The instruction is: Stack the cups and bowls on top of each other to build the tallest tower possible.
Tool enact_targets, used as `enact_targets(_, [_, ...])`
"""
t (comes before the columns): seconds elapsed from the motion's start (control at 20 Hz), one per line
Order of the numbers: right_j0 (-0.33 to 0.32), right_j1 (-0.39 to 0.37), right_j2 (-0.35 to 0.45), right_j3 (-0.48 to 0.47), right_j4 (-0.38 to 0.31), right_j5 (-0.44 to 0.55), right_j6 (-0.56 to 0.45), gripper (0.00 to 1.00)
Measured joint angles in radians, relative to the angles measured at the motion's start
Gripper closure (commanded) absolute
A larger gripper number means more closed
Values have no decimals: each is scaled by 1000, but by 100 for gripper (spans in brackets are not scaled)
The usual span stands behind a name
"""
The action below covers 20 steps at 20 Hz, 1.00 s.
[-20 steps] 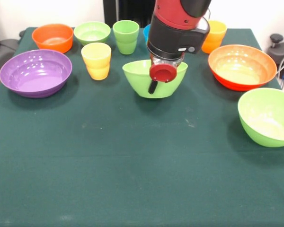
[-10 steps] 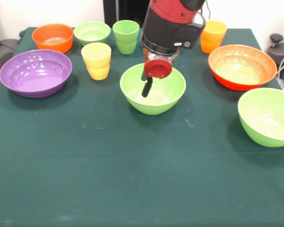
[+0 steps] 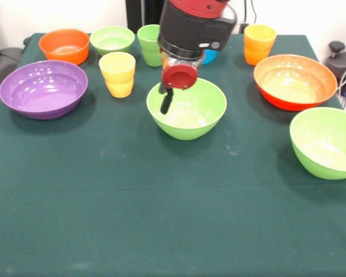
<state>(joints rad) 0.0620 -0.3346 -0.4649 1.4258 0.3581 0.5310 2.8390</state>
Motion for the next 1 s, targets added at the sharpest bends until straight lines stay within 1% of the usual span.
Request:
enact_targets(0.3, [-76, -17, 51, -18, -90, 2, -31, 0])
enact_targets(0.45, [-106, -22, 68, -33, -121, 17, -33, 0])
enact_targets(0.65, [-112, -22, 72, -49, -128, 43, -33, 0])
enact_targets(0.85, [-101, -22, 72, -63, -124, 86, -33, 0])
enact_targets(1.0, [-80, -22, 72, -74, -106, 139, -33, 0])
